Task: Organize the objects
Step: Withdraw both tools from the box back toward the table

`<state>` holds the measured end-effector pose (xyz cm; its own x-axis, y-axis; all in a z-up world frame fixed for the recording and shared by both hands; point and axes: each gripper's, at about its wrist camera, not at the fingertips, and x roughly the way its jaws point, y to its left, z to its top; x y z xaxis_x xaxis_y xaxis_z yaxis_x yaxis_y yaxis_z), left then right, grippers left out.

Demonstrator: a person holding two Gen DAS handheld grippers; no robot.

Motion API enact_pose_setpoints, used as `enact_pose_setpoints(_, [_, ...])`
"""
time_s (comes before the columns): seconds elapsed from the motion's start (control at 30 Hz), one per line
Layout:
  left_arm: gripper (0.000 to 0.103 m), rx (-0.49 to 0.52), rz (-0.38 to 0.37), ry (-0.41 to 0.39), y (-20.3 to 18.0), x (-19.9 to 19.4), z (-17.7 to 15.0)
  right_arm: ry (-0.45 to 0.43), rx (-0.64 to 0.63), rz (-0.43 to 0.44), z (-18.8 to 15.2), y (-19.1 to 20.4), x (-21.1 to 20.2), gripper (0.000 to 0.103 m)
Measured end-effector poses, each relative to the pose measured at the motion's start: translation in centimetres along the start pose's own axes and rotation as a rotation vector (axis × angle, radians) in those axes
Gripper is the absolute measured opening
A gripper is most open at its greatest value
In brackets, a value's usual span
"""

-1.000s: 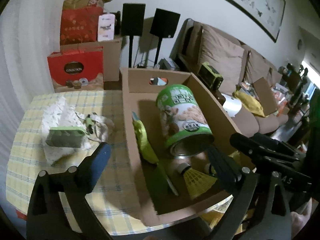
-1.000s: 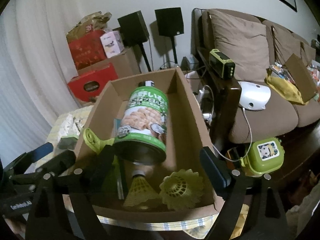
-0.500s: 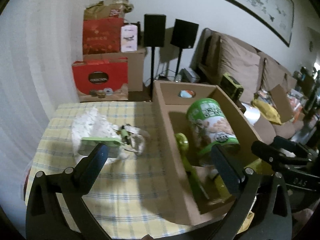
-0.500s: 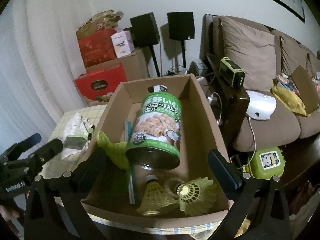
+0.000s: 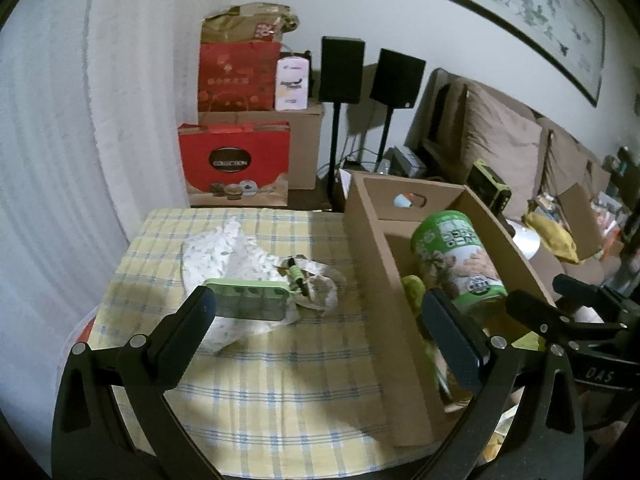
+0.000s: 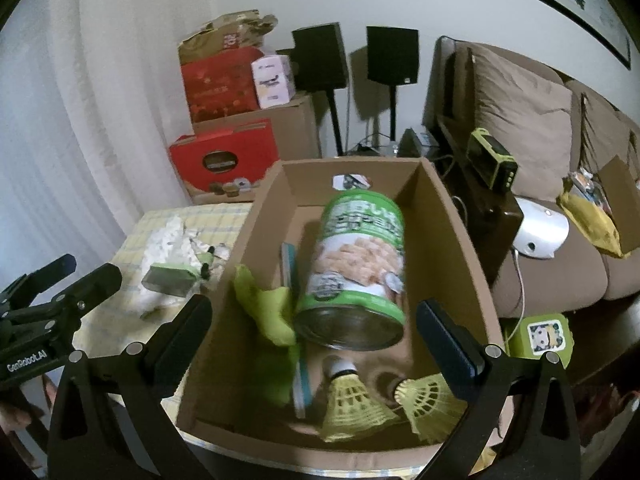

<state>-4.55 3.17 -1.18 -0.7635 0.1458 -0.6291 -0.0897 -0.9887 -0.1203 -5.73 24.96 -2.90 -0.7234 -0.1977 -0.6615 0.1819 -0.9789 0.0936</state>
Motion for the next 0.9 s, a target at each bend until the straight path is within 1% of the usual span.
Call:
enact_pose_setpoints(0.27, [0.103, -0.023, 0.034, 0.012, 3.3, 0.2, 0.3, 0.013, -0.048, 0.036, 1.1, 3.2, 1.2, 0.103])
enact_pose_setpoints(0.43, [0.103, -0.041, 0.071, 0.032, 5.9, 0.9, 0.9, 0.019, -0.051, 0.074, 1.8, 4.3, 1.8, 0.103])
enact_pose_setpoints(0.57, [0.103, -0.069, 0.085, 0.046, 7.9, 1.6, 1.0, 0.028, -0.047, 0.108, 2.4, 5.0, 2.6, 0.103])
enact_pose_setpoints(0.7, [0.103, -0.074, 0.092, 0.070, 9.2, 2.5, 0.9, 0.044, -0.044, 0.144, 2.8, 6.1, 3.6, 0.103])
enact_pose_setpoints(0.9, [0.103, -0.043, 0.075, 0.124, 9.4, 5.2, 0.2, 0.053, -0.056, 0.158, 3.1, 7.4, 4.5, 0.103])
